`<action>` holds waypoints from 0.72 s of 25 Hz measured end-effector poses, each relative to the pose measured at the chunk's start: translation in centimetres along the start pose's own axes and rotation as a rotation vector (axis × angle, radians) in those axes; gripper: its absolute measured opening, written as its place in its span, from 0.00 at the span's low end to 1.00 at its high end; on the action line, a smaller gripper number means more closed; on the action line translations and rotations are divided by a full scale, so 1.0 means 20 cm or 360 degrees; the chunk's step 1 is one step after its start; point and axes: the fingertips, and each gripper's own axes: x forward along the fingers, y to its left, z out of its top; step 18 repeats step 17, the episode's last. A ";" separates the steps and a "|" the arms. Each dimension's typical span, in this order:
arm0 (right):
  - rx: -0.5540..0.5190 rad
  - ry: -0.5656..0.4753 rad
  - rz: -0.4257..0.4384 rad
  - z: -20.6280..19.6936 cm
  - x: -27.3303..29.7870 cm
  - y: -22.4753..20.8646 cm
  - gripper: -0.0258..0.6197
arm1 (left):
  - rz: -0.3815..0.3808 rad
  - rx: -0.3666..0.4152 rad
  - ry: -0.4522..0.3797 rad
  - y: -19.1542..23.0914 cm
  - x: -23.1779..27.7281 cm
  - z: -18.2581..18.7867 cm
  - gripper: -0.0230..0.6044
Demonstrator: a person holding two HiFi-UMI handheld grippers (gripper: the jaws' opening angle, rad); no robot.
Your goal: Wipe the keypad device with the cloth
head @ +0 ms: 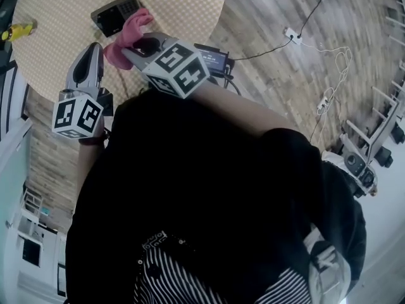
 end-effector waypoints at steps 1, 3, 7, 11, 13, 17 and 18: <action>-0.0008 0.0004 0.0010 0.00 0.00 0.01 0.10 | 0.0014 -0.0002 -0.0013 0.00 -0.01 0.01 0.04; -0.0019 0.0005 0.0027 0.01 0.02 0.01 0.10 | 0.0032 -0.0011 -0.0038 0.00 -0.01 0.03 0.04; -0.0028 -0.0011 0.0054 0.03 0.05 0.01 0.10 | 0.0032 -0.0006 -0.0045 -0.01 0.00 0.05 0.04; -0.0022 -0.0012 0.0076 0.03 0.06 0.02 0.10 | 0.0038 -0.0019 -0.0034 -0.04 -0.01 0.03 0.04; -0.0024 -0.0012 0.0087 0.03 0.05 0.02 0.11 | 0.0041 -0.0030 -0.0027 -0.04 -0.01 0.01 0.04; -0.0053 -0.0007 0.0111 -0.01 0.04 0.04 0.10 | 0.0053 -0.0023 -0.0011 -0.05 -0.02 -0.02 0.04; -0.0053 -0.0007 0.0111 -0.01 0.04 0.04 0.10 | 0.0053 -0.0023 -0.0011 -0.05 -0.02 -0.02 0.04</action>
